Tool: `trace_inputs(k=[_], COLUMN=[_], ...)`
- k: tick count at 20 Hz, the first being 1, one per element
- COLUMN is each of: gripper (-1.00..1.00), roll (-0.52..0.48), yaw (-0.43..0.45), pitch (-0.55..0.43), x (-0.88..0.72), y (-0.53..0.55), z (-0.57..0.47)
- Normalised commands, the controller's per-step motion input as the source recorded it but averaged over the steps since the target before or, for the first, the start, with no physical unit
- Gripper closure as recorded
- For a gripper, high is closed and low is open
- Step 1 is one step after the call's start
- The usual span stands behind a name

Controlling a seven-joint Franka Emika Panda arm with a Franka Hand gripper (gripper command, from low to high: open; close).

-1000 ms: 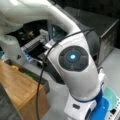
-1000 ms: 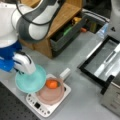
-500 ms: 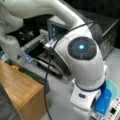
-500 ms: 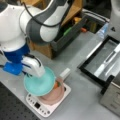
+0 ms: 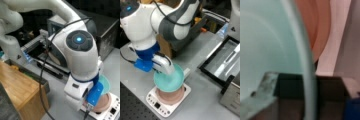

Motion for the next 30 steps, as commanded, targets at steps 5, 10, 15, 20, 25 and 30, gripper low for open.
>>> trace_inputs(k=[5,10,15,20,25,30], gripper=[1.00,1.00,1.00,1.00,1.00,1.00], roll=[-0.359,-0.292,-0.250,-0.228,-0.201,-0.167], yaw=[-0.152,-0.110,-0.093,-0.114,-0.077,-0.038], pitch=[-0.196,-0.238,-0.237,-0.229,-0.263,-0.274], x=[-0.49,-0.48,-0.47,-0.62,-0.65,-0.68], y=[0.22,0.10,0.08,0.13,0.12,0.05], z=[-0.14,-0.17,-0.15,-0.13,-0.16,-0.13])
